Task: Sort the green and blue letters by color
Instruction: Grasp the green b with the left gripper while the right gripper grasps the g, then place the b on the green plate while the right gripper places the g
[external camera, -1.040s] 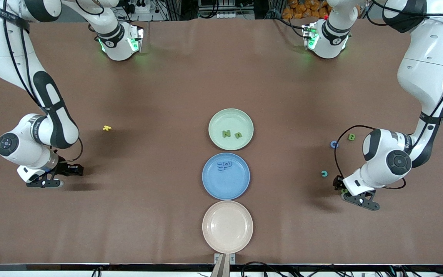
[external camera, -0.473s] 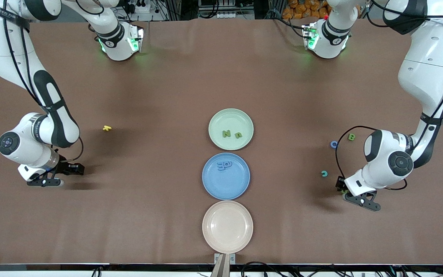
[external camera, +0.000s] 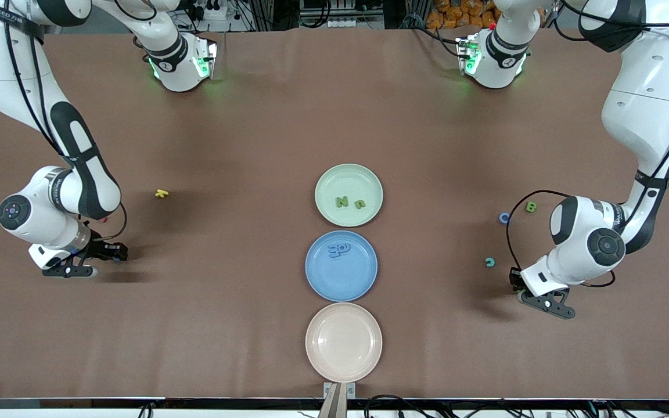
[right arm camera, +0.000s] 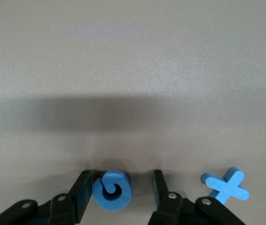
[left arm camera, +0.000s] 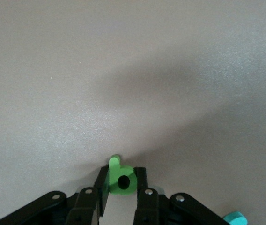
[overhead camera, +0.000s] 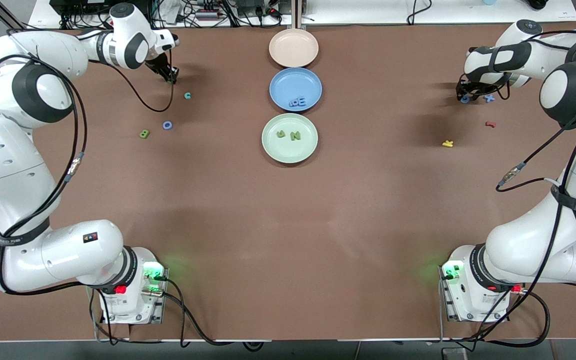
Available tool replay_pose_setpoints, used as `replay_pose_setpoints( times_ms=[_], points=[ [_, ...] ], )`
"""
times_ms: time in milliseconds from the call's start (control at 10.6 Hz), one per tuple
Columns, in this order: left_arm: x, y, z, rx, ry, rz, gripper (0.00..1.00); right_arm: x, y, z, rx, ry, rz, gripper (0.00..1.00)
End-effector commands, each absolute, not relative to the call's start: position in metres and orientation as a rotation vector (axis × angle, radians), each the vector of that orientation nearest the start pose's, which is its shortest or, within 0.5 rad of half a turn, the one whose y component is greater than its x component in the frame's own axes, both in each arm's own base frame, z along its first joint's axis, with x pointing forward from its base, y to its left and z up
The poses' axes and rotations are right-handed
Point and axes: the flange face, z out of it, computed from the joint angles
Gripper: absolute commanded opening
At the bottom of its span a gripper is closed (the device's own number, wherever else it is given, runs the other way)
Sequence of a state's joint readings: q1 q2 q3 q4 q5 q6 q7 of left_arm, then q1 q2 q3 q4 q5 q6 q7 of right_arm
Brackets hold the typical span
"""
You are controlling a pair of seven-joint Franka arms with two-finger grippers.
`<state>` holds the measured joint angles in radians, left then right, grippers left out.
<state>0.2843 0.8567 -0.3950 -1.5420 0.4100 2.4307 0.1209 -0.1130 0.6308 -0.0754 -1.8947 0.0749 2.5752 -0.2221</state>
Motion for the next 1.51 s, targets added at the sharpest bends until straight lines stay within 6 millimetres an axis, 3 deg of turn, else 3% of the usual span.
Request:
replay_pose_setpoints(
  times_ms=[0,95,378,757,946,1040,1229,1418],
  points=[
    [0.718,-0.037,0.194,-3.088,0.625,-0.213,0.0,0.615,-0.118,0.17,-3.146,0.045,-0.075,0.49],
    [0.718,-0.042,0.2,-3.089,0.631,-0.207,0.0,0.616,-0.118,0.17,-3.146,0.049,-0.082,0.43],
    [0.706,-0.089,0.231,-3.19,0.447,-0.068,0.0,0.618,-0.118,0.172,-3.146,0.051,-0.092,0.25],
    [0.679,-0.174,0.254,-3.273,0.176,0.08,0.0,0.63,-0.105,0.189,-3.138,0.058,-0.132,0.19],
    [0.659,-0.224,0.255,-3.267,0.053,0.124,0.0,0.64,-0.077,0.206,-3.13,0.072,-0.139,0.19],
    [0.646,-0.259,0.255,-3.258,-0.013,0.135,0.0,0.647,-0.062,0.214,-3.122,0.129,-0.117,0.19],
    [0.616,-0.327,0.257,-3.24,-0.191,0.156,0.0,0.664,-0.011,0.232,-3.103,0.225,-0.139,0.19],
    [0.591,-0.373,0.258,-3.22,-0.313,0.172,0.0,0.678,0.047,0.248,-3.048,0.322,-0.161,0.19]
  ],
)
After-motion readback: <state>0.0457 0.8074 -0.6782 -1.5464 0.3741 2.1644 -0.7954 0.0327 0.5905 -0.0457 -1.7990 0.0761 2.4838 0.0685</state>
